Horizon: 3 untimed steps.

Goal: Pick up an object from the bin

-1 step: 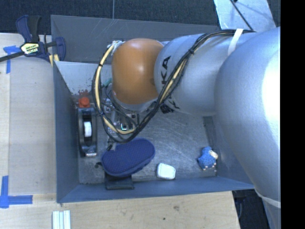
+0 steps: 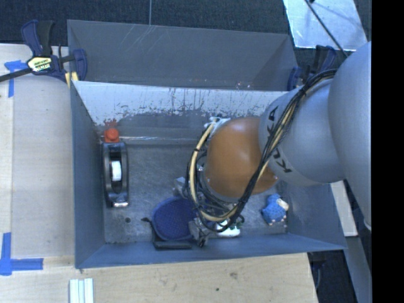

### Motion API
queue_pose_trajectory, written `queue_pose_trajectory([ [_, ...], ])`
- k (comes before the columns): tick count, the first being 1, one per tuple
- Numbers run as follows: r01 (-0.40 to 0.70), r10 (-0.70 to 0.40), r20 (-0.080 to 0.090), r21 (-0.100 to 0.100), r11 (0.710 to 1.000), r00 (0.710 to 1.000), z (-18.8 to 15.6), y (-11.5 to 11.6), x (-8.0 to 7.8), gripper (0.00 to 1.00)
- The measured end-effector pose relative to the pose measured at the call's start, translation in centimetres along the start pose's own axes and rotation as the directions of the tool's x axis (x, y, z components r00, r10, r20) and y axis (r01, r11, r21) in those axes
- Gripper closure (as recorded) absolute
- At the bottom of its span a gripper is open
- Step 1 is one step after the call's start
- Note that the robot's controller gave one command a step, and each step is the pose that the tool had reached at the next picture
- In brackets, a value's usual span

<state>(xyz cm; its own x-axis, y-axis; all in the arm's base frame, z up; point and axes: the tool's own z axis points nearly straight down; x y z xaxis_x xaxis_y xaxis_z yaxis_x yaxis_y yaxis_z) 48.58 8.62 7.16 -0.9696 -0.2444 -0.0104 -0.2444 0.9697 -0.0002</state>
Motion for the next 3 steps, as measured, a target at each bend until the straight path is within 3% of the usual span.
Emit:
queue_pose_trajectory([
  [1, -0.003, 0.003, 0.016, 0.001, 1.000, 1.000, -0.2, -0.1, -0.5, 1.00],
  [2, -0.008, 0.008, -0.001, 0.001, 1.000, 1.000, -11.6, -1.3, -0.3, 1.00],
  [3, 0.639, -0.639, -0.003, -0.003, 0.769, 0.769, -16.5, -3.5, -1.2, 1.00],
])
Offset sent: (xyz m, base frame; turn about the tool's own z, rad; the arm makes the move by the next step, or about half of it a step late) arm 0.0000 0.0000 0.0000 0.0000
